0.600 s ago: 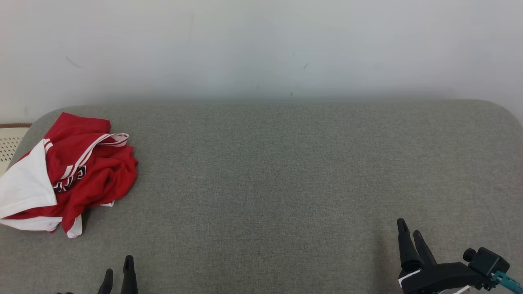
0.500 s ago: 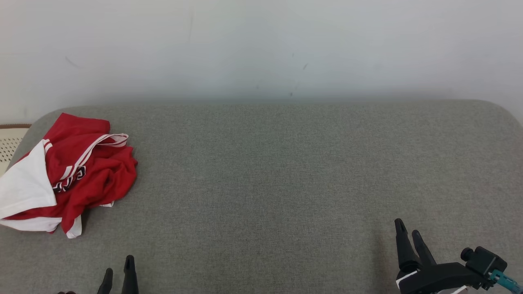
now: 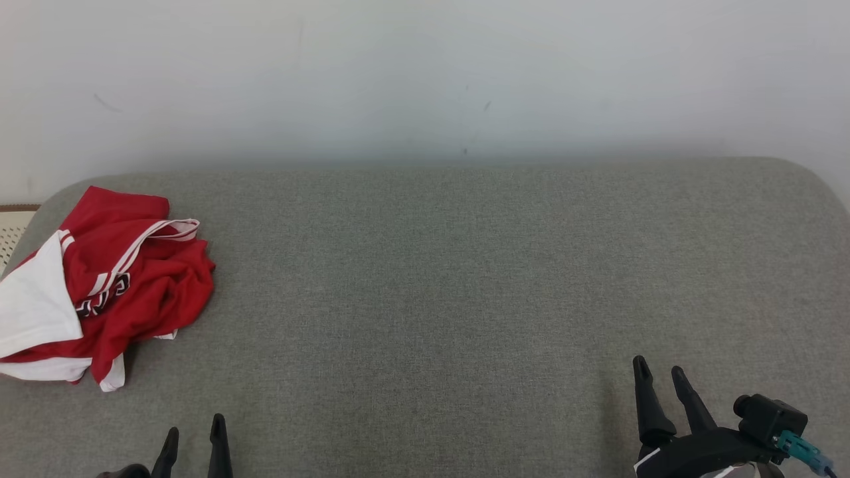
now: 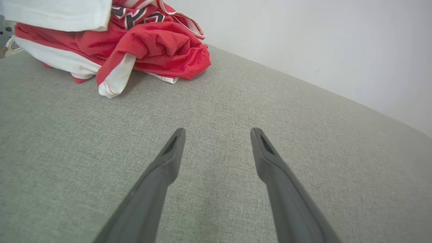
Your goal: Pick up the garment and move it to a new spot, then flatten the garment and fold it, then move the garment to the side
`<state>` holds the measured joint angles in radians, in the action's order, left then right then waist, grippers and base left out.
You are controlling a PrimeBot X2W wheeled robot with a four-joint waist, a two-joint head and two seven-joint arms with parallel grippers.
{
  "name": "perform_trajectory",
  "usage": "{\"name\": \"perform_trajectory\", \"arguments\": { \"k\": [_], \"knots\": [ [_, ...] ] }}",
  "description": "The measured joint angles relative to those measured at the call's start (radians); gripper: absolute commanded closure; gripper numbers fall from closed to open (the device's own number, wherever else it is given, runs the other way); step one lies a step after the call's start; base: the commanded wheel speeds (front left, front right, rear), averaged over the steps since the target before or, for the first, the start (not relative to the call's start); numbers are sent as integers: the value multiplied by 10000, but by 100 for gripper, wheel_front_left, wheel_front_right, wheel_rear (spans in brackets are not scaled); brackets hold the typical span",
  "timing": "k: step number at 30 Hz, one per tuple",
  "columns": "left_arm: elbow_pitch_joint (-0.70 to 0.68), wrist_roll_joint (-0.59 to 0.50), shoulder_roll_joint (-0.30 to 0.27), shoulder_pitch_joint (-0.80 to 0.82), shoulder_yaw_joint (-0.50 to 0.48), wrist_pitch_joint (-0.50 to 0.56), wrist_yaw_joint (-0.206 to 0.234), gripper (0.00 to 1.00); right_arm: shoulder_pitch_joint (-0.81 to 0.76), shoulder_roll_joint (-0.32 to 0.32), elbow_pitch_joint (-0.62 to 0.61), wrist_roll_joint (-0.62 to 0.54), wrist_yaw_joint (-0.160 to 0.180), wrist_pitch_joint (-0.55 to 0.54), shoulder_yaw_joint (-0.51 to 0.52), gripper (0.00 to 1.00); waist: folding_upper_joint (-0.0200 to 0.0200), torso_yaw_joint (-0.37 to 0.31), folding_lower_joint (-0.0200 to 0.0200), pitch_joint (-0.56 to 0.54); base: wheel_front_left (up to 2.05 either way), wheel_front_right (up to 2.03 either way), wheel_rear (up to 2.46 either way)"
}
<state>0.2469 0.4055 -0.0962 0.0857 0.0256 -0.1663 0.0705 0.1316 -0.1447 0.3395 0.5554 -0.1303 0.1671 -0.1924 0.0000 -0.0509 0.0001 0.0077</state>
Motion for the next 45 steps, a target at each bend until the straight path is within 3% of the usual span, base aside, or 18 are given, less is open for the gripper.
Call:
{"name": "perform_trajectory", "arguments": {
  "k": [23,45],
  "knots": [
    [13,-2044,-125,-1,134,-481,456,0,1,-88,71,-2048,0,506,-182,0,0,-159,0,27,0,0,0],
    [17,-3639,-159,-45,36,-901,619,0,-4,-176,82,-3628,0,888,-614,0,0,176,0,43,0,0,0]
  ]
}}
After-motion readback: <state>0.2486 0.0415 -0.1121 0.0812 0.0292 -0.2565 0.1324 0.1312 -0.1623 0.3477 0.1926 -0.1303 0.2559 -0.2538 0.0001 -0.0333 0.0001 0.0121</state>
